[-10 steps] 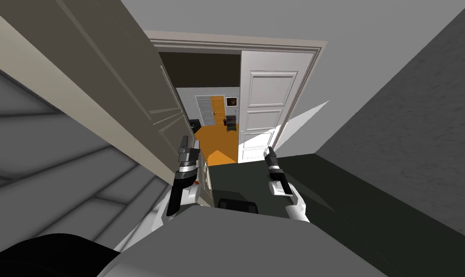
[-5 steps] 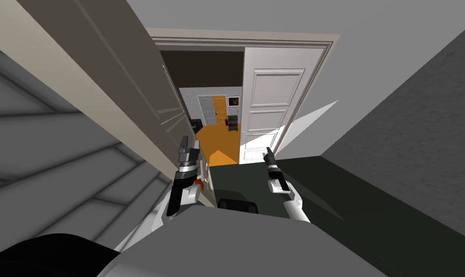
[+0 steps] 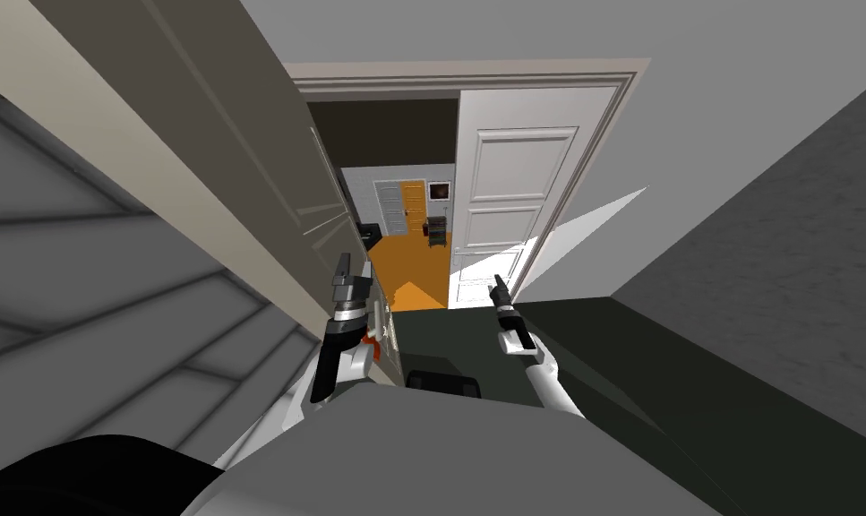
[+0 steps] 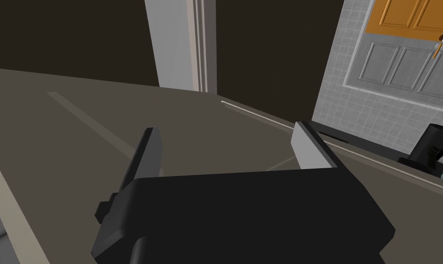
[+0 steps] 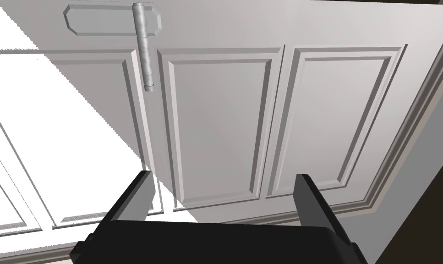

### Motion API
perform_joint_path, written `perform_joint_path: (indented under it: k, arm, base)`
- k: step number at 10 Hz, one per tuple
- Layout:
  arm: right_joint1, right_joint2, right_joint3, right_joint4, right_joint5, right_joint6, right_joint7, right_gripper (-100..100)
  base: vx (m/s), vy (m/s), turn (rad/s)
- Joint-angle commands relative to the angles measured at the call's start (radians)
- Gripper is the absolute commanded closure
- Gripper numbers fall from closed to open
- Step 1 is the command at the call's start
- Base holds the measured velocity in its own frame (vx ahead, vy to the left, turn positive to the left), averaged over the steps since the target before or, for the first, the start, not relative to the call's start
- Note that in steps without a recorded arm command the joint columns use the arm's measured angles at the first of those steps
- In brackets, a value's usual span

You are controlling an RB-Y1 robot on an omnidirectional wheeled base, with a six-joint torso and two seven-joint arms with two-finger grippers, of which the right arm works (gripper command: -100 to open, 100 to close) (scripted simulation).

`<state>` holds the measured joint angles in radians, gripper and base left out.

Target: Pull the door open

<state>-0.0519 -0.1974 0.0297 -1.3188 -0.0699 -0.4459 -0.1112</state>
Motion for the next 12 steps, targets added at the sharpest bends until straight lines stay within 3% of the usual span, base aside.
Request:
perform_joint_path:
  k: [1,2,6,7,10,11,12]
  arm:
    - [-0.035,-0.01,0.0,0.05,-0.004,-0.002,-0.01,-100]
    - [-0.035,-0.01,0.0,0.063,-0.004,-0.002,-0.01,-100]
    - [-0.119,-0.034,0.002,0.205,-0.015,-0.014,-0.034,-100]
    - [-0.119,-0.034,0.002,0.213,-0.015,-0.014,-0.034,-100]
    - [-0.178,-0.051,0.002,0.307,-0.022,-0.022,-0.051,-100]
    - [-0.178,-0.051,0.002,0.317,-0.022,-0.022,-0.051,-100]
    - [-0.196,-0.056,0.003,0.351,-0.025,-0.025,-0.056,-100]
  base:
    - [0.105,-0.003,0.096]
    - [0.073,-0.002,0.042]
    - [0.079,0.004,0.089]
    - [0.067,-0.007,0.03]
    - [0.059,-0.008,0.08]
    - [0.06,-0.009,0.038]
    - [0.049,-0.008,0.041]
